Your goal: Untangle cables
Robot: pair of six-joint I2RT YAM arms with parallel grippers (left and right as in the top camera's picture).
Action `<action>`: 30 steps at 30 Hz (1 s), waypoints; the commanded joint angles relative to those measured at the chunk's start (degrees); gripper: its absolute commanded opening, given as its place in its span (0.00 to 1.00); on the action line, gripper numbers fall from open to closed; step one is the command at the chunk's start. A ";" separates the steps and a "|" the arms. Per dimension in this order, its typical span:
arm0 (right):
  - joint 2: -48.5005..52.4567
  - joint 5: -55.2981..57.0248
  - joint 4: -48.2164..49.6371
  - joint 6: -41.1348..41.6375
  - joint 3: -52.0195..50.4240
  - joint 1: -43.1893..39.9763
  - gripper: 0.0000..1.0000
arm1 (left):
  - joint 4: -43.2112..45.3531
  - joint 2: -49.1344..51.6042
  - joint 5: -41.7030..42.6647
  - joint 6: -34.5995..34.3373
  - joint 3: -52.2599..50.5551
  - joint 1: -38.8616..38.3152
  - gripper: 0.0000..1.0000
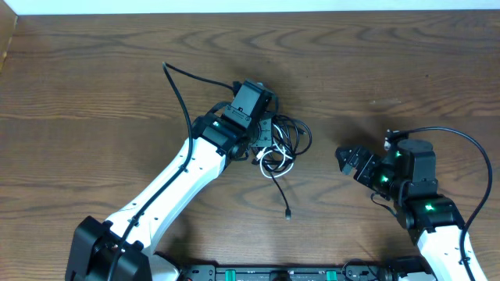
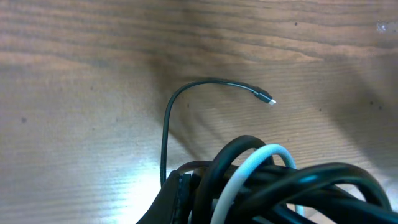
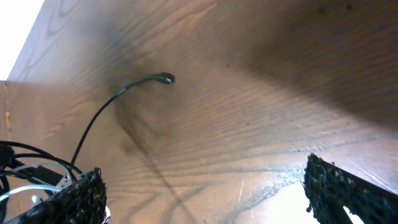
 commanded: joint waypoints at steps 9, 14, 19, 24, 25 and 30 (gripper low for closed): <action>-0.02 1.11 -0.70 -0.50 0.42 0.17 0.99 | 0.92 -0.17 13.70 -2.51 0.31 -3.89 0.08; -0.02 1.11 -0.70 -0.50 0.42 0.17 0.99 | -0.07 -0.17 13.70 -2.54 0.31 -4.00 0.08; -0.02 1.11 -0.70 -0.50 0.42 0.17 0.99 | 0.07 -0.17 13.70 -2.54 0.31 -4.00 0.08; -0.02 1.11 -0.72 -0.50 0.42 0.17 0.99 | 0.07 -0.17 13.70 -2.54 0.31 -4.00 0.08; -0.02 1.11 -0.70 -0.50 0.42 0.17 0.99 | 0.07 -0.17 13.70 -2.54 0.31 -4.00 0.08; -0.02 1.09 -0.72 -0.50 0.42 0.17 0.99 | 0.07 -0.17 13.70 -2.54 0.31 -4.00 0.08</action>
